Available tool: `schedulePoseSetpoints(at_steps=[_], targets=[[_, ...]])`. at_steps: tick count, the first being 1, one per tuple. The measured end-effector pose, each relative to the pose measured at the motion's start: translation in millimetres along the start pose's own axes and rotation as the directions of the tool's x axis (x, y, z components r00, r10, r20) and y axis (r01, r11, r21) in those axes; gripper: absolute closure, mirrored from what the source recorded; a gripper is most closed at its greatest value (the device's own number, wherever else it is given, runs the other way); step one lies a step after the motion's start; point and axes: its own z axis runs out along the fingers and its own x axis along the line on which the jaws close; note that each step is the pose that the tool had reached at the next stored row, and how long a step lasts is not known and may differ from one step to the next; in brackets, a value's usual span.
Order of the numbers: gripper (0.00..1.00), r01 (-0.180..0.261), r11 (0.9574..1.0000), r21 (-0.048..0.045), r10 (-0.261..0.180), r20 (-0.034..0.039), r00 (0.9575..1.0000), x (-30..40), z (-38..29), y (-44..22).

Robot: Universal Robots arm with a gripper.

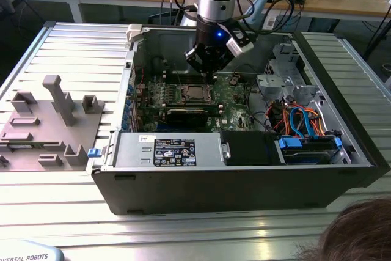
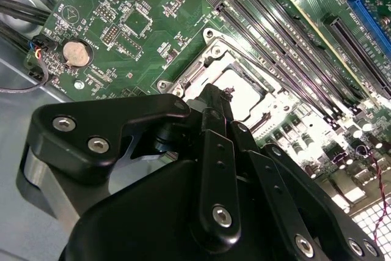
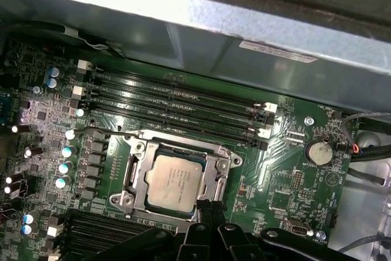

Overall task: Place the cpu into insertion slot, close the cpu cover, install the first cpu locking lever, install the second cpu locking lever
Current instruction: 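Install the first cpu locking lever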

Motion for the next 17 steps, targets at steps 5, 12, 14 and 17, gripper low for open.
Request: schedulePoseSetpoints(at_steps=[5,12,14,17], targets=[[0.89,0.008,1.0000,0.0000,-0.008,0.0004,1.0000,0.0,0.0,0.0],[0.89,0.016,0.9999,-0.0001,-0.016,0.0008,0.9999,0.0,0.0,0.0],[0.89,0.019,0.9998,-0.0002,-0.019,0.0010,0.9998,0.0,0.0,0.0],[0.89,0.022,0.9997,-0.0001,-0.022,0.0012,0.9997,0.0,0.0,0.0]])
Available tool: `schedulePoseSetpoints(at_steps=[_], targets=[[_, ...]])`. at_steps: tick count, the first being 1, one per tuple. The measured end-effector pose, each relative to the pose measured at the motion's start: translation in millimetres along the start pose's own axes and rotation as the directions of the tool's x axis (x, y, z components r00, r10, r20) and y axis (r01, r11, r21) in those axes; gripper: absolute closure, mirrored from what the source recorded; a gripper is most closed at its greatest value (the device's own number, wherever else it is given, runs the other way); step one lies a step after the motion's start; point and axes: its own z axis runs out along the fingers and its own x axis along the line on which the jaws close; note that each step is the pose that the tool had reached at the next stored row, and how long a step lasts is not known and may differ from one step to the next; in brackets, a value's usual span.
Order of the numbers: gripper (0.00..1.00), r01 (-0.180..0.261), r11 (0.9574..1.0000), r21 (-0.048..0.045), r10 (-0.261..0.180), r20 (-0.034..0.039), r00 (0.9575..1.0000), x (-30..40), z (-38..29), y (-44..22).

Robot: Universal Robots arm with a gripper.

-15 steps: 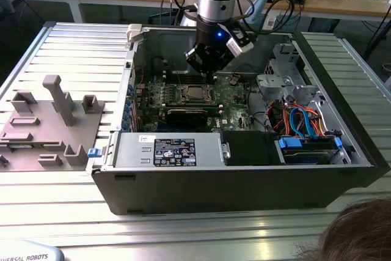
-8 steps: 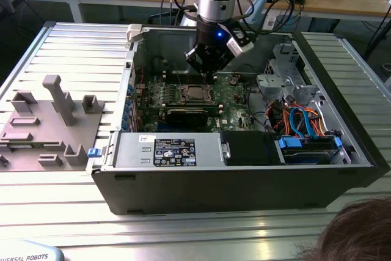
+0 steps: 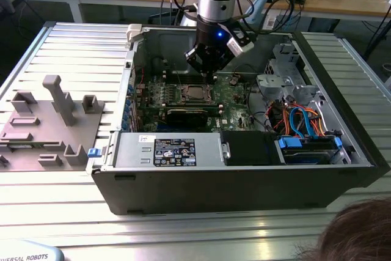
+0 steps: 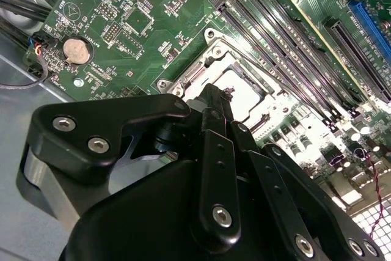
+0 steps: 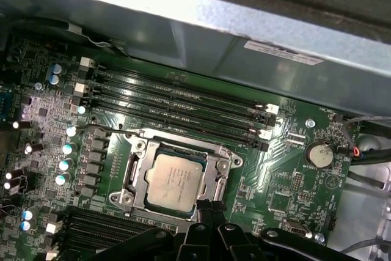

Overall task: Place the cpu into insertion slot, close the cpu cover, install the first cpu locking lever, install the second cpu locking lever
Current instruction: 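Install the first cpu locking lever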

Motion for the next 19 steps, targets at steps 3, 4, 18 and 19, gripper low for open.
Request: schedulePoseSetpoints(at_steps=[3,4,18,19], targets=[[0.89,0.003,1.0000,-0.0001,-0.003,0.0002,1.0000,0.0,0.0,0.0],[0.89,0.005,1.0000,0.0000,-0.005,0.0003,1.0000,0.0,0.0,0.0],[0.89,0.026,0.9997,-0.0002,-0.026,0.0014,0.9997,0.0,0.0,0.0],[0.89,0.028,0.9996,-0.0002,-0.027,0.0015,0.9996,0.0,0.0,0.0]])
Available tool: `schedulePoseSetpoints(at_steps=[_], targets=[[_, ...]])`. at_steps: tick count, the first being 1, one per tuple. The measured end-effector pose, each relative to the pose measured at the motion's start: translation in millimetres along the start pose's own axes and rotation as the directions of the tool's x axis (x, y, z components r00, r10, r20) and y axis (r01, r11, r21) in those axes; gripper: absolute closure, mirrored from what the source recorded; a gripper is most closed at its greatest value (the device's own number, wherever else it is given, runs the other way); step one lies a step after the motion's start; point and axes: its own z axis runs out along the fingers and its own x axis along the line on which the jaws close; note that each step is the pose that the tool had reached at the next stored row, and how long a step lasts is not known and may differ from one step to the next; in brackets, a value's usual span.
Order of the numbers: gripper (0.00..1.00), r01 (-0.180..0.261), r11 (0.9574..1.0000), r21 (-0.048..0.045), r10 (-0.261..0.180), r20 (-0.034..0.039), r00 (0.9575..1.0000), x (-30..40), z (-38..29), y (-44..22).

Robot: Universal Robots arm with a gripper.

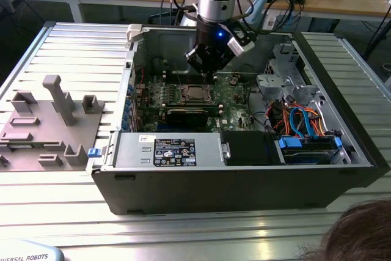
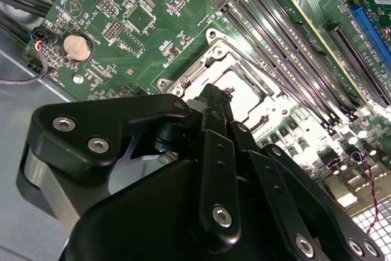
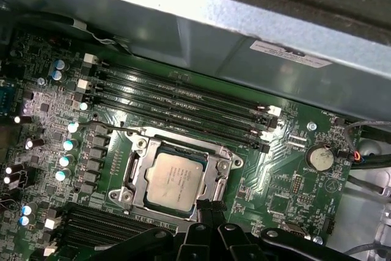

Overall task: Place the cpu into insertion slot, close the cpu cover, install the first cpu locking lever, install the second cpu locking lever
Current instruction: 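Install the first cpu locking lever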

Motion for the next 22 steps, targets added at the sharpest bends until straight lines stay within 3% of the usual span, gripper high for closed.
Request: schedulePoseSetpoints(at_steps=[22], targets=[[0.89,0.029,0.9996,-0.0002,-0.029,0.0015,0.9996,0.0,0.0,0.0]])
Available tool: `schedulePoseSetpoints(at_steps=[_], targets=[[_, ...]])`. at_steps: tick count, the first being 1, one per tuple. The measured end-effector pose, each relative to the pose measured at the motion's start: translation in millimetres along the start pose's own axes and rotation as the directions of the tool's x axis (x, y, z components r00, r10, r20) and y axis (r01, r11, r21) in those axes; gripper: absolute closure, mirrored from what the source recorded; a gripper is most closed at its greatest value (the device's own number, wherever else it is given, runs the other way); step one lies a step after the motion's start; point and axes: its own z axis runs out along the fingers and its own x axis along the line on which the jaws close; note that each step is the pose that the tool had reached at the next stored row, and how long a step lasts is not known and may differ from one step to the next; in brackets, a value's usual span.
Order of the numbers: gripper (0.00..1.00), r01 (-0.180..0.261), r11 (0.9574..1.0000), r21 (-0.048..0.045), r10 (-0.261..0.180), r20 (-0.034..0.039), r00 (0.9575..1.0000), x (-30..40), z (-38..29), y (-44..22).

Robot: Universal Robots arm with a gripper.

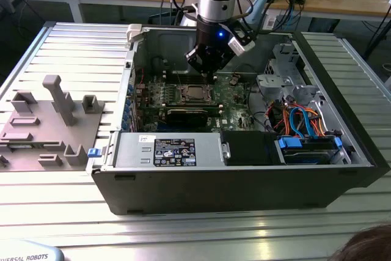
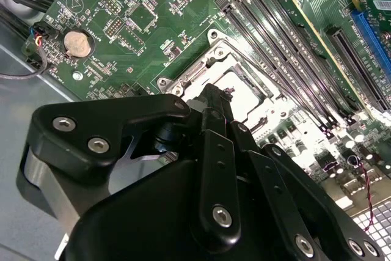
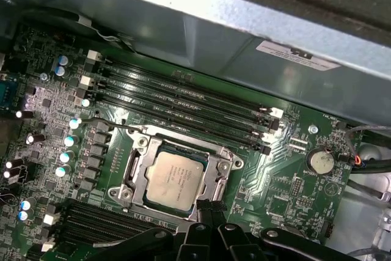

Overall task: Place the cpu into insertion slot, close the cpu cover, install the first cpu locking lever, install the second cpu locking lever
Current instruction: 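Install the first cpu locking lever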

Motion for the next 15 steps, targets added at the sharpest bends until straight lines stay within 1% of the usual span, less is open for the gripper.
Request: schedulePoseSetpoints(at_steps=[3,5,6,15], targets=[[0.89,0.006,1.0000,-0.0001,-0.006,0.0003,1.0000,0.0,0.0,0.0],[0.89,0.025,0.9997,-0.0002,-0.025,0.0013,0.9997,0.0,0.0,0.0],[0.89,0.028,0.9996,-0.0002,-0.028,0.0015,0.9996,0.0,0.0,0.0],[0.89,0.038,0.9993,-0.0003,-0.038,0.0020,0.9993,0.0,0.0,0.0]])
